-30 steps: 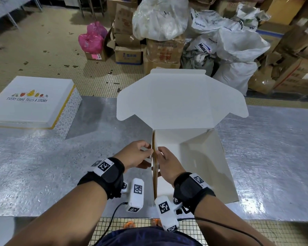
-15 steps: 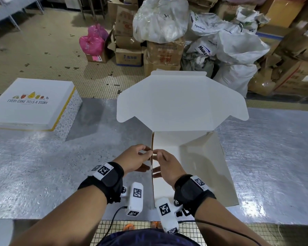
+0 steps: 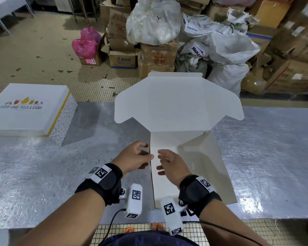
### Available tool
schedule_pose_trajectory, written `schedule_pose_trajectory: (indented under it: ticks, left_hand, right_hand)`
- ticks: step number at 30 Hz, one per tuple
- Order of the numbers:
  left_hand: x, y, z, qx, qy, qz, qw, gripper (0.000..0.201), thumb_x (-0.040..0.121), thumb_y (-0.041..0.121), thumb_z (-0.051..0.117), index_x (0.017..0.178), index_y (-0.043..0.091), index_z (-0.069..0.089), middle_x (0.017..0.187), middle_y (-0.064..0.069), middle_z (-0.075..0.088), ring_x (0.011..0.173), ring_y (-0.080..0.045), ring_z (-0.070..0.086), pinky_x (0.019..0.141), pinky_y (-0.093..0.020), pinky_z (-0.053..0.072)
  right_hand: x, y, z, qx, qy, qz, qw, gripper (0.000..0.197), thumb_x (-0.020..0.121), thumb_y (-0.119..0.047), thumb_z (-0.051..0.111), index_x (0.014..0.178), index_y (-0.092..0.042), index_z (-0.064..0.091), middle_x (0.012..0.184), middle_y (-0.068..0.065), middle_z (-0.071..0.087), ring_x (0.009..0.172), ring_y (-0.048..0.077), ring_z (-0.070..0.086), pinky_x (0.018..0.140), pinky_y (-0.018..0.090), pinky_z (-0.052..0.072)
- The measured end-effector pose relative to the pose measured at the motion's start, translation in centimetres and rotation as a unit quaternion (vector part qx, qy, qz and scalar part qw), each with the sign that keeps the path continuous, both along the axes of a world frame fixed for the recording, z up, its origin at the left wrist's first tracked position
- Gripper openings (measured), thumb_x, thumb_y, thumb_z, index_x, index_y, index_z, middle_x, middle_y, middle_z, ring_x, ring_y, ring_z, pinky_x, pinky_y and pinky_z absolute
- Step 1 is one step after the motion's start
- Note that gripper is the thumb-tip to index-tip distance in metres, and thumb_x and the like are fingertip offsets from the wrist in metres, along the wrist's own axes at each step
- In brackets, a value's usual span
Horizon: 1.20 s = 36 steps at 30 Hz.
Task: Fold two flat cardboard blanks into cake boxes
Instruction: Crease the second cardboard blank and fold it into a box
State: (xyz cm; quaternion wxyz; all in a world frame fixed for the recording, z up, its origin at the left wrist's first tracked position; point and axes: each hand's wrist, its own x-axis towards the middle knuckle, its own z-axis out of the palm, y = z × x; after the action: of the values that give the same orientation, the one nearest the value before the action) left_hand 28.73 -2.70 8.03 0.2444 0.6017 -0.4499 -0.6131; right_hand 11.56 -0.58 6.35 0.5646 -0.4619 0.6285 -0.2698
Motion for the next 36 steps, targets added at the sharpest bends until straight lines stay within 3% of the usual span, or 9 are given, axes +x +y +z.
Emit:
schedule_pose_trajectory:
  ticks: [7, 10, 14, 19, 23, 27, 31, 34, 36]
  left_hand:
    - [0.6, -0.9, -0.2, -0.036, -0.031, -0.008, 0.999, 0.049, 0.084, 0.023, 0.078, 0.128, 0.023, 0.055, 0.113, 0.0, 0.065, 0.093, -0.023, 0.072, 0.084, -0.035, 0.06]
    - [0.6, -1.5, 0.2, -0.058, -0.068, -0.014, 0.996, 0.046, 0.084, 0.025, 0.077, 0.125, 0.027, 0.056, 0.112, 0.006, 0.063, 0.093, -0.018, 0.07, 0.084, -0.036, 0.06]
    - [-0.1, -2.1, 1.9, -0.12, -0.109, 0.006, 0.987, 0.032, 0.09, 0.029, 0.07, 0.119, 0.028, 0.057, 0.107, 0.007, 0.064, 0.093, -0.009, 0.062, 0.066, -0.024, 0.05]
    - [-3.1, -3.7, 4.9, -0.203, -0.118, 0.019, 0.972, 0.017, 0.091, 0.03, 0.067, 0.108, 0.029, 0.064, 0.1, 0.008, 0.067, 0.092, -0.01, 0.064, 0.068, -0.022, 0.045]
    - [-7.1, -5.0, 6.2, -0.23, -0.118, 0.041, 0.965, 0.012, 0.092, 0.029, 0.065, 0.104, 0.028, 0.066, 0.1, 0.01, 0.066, 0.088, -0.01, 0.064, 0.065, -0.021, 0.043]
    - [-12.0, -5.6, 5.6, -0.223, -0.14, 0.062, 0.963, 0.018, 0.092, 0.029, 0.065, 0.11, 0.027, 0.064, 0.111, 0.01, 0.064, 0.1, -0.011, 0.062, 0.079, -0.026, 0.048]
    - [-17.8, -5.7, 4.2, -0.212, -0.185, 0.02, 0.959, 0.028, 0.093, 0.034, 0.065, 0.12, 0.03, 0.062, 0.122, 0.013, 0.056, 0.114, -0.007, 0.052, 0.096, -0.028, 0.043]
    - [-21.4, -5.7, 3.1, -0.183, -0.198, 0.005, 0.963, 0.027, 0.089, 0.04, 0.069, 0.112, 0.028, 0.066, 0.108, 0.012, 0.064, 0.101, -0.006, 0.061, 0.079, -0.017, 0.045]
    - [-23.1, -5.6, 2.6, -0.158, -0.223, -0.015, 0.962, 0.023, 0.086, 0.04, 0.071, 0.103, 0.026, 0.068, 0.098, 0.014, 0.066, 0.09, 0.001, 0.062, 0.066, -0.011, 0.042]
  right_hand:
    - [-3.3, 0.2, 3.0, -0.059, 0.011, -0.095, 0.994, 0.029, 0.101, -0.005, 0.041, 0.123, -0.017, 0.056, 0.116, 0.003, 0.065, 0.09, 0.023, 0.068, 0.079, 0.032, 0.059]
    - [-5.1, 0.6, 4.1, -0.09, 0.0, -0.147, 0.985, 0.027, 0.102, -0.004, 0.043, 0.123, -0.013, 0.058, 0.11, 0.004, 0.068, 0.087, 0.023, 0.068, 0.081, 0.035, 0.058]
    - [-7.6, 0.8, 4.8, -0.14, 0.01, -0.194, 0.971, 0.022, 0.102, -0.007, 0.047, 0.114, -0.017, 0.061, 0.102, 0.0, 0.071, 0.085, 0.021, 0.07, 0.077, 0.03, 0.06]
    - [-11.9, -1.2, 5.3, -0.188, 0.007, -0.231, 0.954, 0.019, 0.098, -0.003, 0.053, 0.111, -0.013, 0.064, 0.098, 0.004, 0.073, 0.076, 0.019, 0.07, 0.075, 0.035, 0.059]
    - [-15.7, -4.0, 5.9, -0.225, 0.021, -0.231, 0.946, 0.02, 0.096, -0.003, 0.057, 0.103, -0.019, 0.066, 0.098, 0.003, 0.073, 0.081, 0.021, 0.071, 0.076, 0.036, 0.059]
    - [-20.4, -5.9, 5.8, -0.253, 0.074, -0.215, 0.94, 0.02, 0.094, -0.01, 0.061, 0.106, -0.026, 0.065, 0.1, -0.006, 0.07, 0.089, 0.015, 0.067, 0.079, 0.034, 0.057]
    - [-25.4, -8.2, 5.7, -0.274, 0.121, -0.219, 0.929, 0.021, 0.095, -0.015, 0.062, 0.114, -0.022, 0.062, 0.113, -0.004, 0.061, 0.09, 0.005, 0.06, 0.068, 0.013, 0.043]
    - [-27.2, -10.4, 5.4, -0.244, 0.107, -0.188, 0.945, 0.029, 0.095, -0.018, 0.063, 0.123, -0.023, 0.057, 0.122, -0.008, 0.056, 0.095, 0.009, 0.06, 0.068, 0.015, 0.043]
    - [-27.8, -11.7, 5.1, -0.216, 0.09, -0.161, 0.959, 0.035, 0.095, -0.019, 0.063, 0.129, -0.021, 0.053, 0.125, -0.01, 0.056, 0.099, 0.011, 0.06, 0.075, 0.021, 0.047]
